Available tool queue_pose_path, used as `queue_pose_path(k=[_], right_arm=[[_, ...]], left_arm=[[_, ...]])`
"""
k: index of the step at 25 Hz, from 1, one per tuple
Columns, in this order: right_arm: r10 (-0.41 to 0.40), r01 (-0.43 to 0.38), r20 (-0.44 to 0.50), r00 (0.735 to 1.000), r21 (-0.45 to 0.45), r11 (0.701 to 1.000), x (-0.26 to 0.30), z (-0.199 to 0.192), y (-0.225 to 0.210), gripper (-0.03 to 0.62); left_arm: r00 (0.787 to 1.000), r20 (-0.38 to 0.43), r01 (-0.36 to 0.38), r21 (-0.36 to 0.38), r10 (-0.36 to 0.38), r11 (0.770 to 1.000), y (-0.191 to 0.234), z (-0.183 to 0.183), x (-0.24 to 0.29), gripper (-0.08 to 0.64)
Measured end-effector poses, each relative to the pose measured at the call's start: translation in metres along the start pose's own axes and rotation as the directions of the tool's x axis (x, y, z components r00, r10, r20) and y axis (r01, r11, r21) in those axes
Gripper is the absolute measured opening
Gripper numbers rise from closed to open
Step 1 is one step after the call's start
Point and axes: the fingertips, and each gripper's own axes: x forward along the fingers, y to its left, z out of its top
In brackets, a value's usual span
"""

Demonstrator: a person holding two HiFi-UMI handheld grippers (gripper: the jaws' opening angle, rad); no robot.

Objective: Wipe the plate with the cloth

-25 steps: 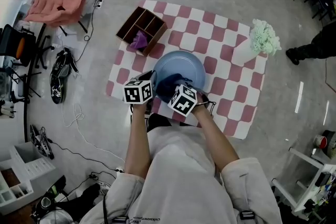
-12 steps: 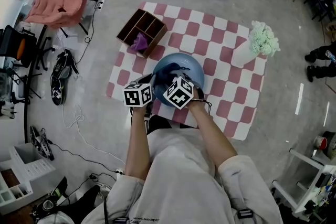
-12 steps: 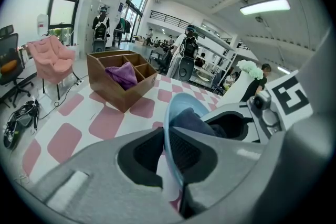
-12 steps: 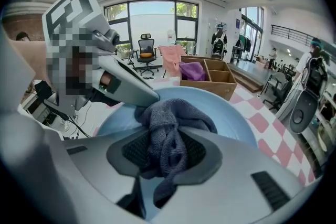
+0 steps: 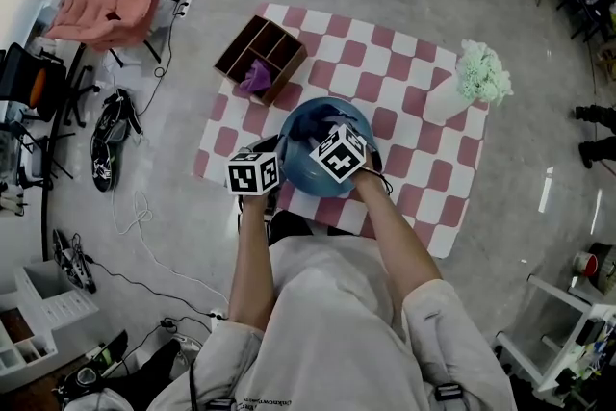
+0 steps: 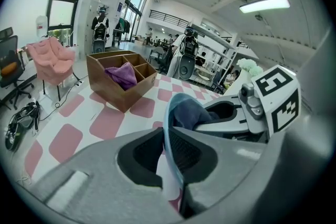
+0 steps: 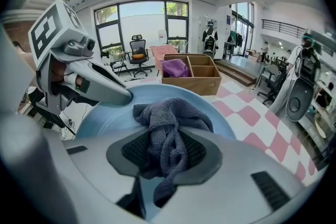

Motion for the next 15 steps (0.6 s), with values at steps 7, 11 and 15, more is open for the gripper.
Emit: queue_pose_path(k=[7,11,15], right_arm=[[-0.033,0.035,-0.036,0.999,0.06,0.998,-0.004,-0.022,-0.025,0.133],[-0.043,0.05,-0.084,0.996,0.086,0.995,-0.01,-0.043,-0.035,0.133],[-0.051,0.065,-0.138,0.989,0.095,0.993,-0.018,-0.065,-0.038,0.133]], left_arm=[[1.0,-0.014,0.005,0.005,-0.005,1.0,0.004,-0.001,0.003,0.032],[1.0,-0.025,0.008,0.0,-0.008,1.0,0.006,-0.002,0.006,0.032],[0.999,-0.031,0.013,-0.002,-0.013,1.0,0.009,-0.001,0.01,0.032]])
